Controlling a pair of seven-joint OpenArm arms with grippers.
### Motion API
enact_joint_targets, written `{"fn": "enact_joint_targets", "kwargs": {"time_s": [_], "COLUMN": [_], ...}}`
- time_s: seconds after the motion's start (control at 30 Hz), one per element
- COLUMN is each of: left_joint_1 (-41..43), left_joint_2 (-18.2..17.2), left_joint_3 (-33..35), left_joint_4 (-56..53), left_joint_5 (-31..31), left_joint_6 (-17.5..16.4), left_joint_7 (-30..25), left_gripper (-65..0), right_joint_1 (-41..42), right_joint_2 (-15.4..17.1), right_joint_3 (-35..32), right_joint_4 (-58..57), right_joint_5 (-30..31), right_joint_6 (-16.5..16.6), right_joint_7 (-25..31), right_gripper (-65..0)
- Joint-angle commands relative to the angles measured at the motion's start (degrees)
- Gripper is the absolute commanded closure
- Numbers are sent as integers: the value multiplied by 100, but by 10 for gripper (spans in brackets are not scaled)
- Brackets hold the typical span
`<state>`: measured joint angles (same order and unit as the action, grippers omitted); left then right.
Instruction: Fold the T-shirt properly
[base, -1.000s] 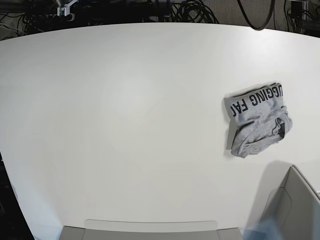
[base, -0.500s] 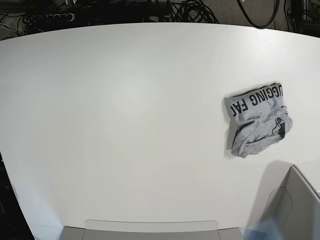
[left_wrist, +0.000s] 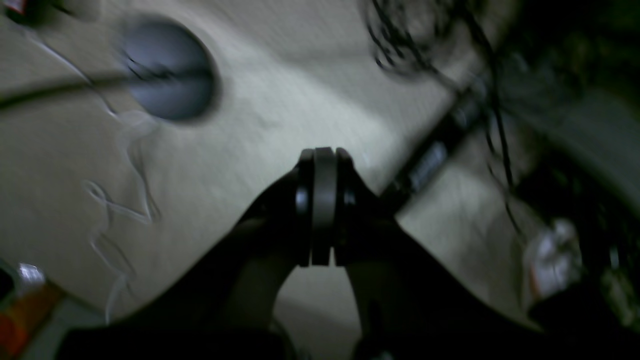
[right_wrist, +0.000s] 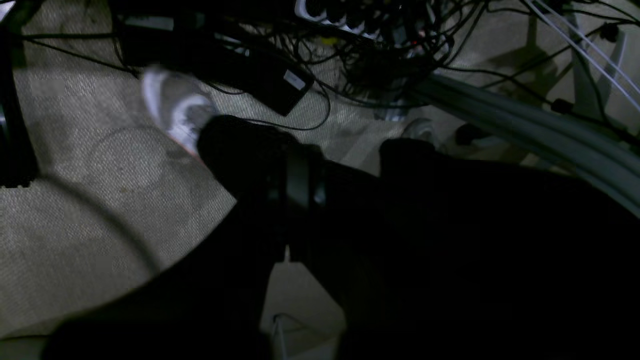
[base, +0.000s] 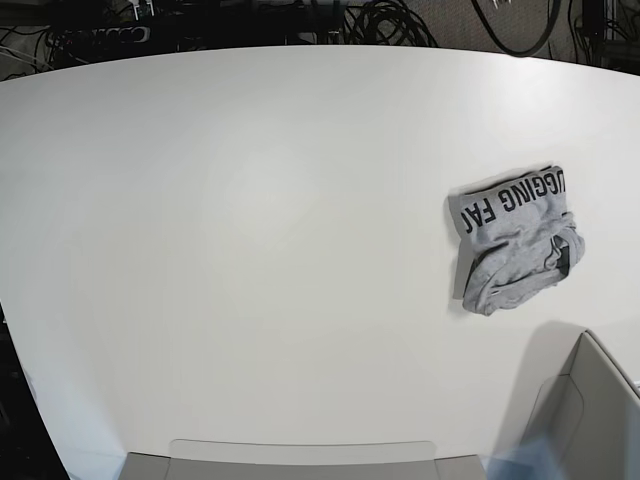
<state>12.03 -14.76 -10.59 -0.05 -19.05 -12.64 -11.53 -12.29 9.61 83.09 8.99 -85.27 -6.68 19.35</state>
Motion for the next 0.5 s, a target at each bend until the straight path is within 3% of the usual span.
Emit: {"fn": "enact_joint_targets", "kwargs": {"time_s": [0.0,0.3,0.37,0.47], "left_joint_1": [32,23,23,23], "left_joint_2": [-31,-146,-172,-269], "left_joint_3": [26,35,193,1090], "left_joint_4": [5,5,5,5], "left_joint_5": [2,10,10,10], "left_joint_6": [188,258,258,258], "left_joint_7": [67,67,76,76], "left_gripper": [0,-34,-45,-48], "right_joint_1": [65,153,135,240], "right_joint_2": [46,-262,-341,-481], "right_joint_3": [21,47,47,47], "right_joint_4": [37,63,63,46], "right_joint_5": [27,27,27,27], "right_joint_6": [-66,-110,-110,-119], "right_joint_7": [47,29,-252,-1096], "right_gripper": [0,0,0,0]}}
